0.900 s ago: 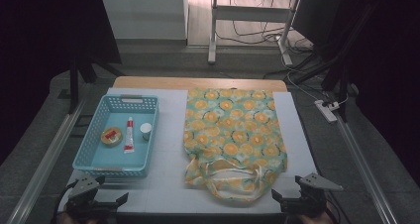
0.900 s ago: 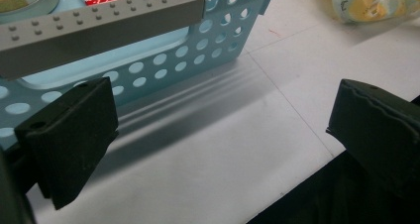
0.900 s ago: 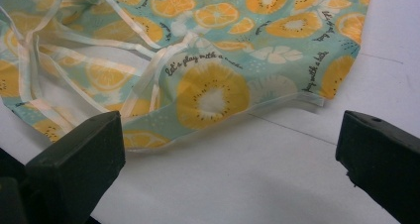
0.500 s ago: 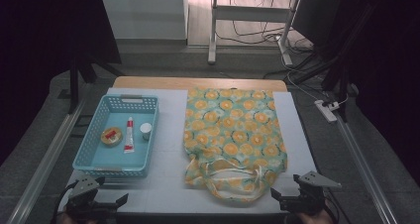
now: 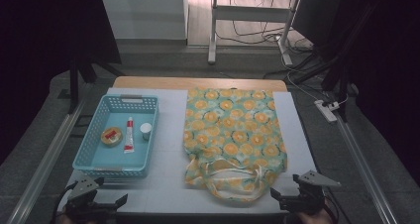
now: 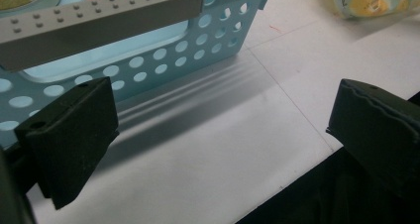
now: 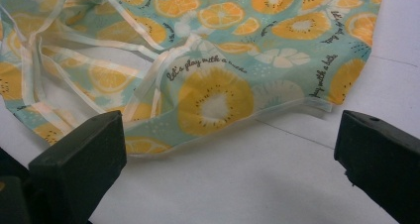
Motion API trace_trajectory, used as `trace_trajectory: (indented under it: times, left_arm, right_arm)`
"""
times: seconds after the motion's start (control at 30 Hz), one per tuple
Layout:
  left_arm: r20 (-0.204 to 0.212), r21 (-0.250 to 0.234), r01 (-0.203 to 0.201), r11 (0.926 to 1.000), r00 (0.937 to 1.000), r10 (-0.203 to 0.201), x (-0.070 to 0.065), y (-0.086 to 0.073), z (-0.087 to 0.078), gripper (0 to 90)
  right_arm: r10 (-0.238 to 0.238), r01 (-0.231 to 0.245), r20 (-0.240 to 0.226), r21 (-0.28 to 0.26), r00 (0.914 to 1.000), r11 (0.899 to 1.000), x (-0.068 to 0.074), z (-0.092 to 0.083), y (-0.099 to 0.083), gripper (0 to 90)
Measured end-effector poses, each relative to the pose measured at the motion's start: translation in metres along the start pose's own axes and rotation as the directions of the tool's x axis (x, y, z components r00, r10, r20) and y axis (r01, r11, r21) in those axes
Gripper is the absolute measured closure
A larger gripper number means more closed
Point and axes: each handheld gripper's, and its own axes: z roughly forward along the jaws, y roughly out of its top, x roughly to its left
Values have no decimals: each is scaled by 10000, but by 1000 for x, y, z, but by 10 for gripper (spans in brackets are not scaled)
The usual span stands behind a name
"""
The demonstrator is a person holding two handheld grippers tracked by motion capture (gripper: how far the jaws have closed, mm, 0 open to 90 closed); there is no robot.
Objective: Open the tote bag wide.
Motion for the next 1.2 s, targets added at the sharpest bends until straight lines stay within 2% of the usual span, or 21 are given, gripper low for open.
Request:
trace_trajectory:
  times: [0.17,0.2,0.37,0.4,0.47,0.57,0.67,0.77,1.1,1.2]
  left_arm:
    - [40,-12,-108,9999,9999,108,-1,2,1,0]
    - [75,-32,-276,9996,9996,276,-3,3,1,0]
    - [781,-281,-528,9982,9954,549,-5,11,5,0]
    - [781,-281,-528,9982,9954,549,-5,11,5,1]
    - [1052,-420,-811,9958,9908,852,-9,16,9,2]
    - [1123,-507,-1053,9932,9875,1104,-16,21,13,4]
    - [1287,-551,-1126,9921,9845,1189,-23,26,18,0]
    - [1261,-481,-1314,9902,9826,1365,-30,32,21,0]
    - [1390,-490,-1417,9887,9793,1472,-42,43,27,1]
    - [1614,-451,-1610,9859,9728,1663,-48,46,32,0]
  right_arm:
    - [16,-16,158,-23,9999,10000,1,0,0,0]
    - [-22,22,211,-9,9998,10000,1,0,1,0]
    - [-108,109,231,-63,9997,9999,5,0,3,0]
    - [-172,174,256,-78,9995,9998,6,0,4,0]
    - [-252,254,285,-73,9993,9997,7,0,6,0]
    - [-422,424,212,-107,9989,9990,7,0,8,0]
    - [-529,531,94,-196,9986,9984,7,0,11,0]
    - [-617,618,85,-120,9981,9980,8,1,13,0]
    - [-661,661,-69,-25,9978,9978,14,8,18,0]
    - [-685,685,-123,-11,9976,9977,15,11,19,0]
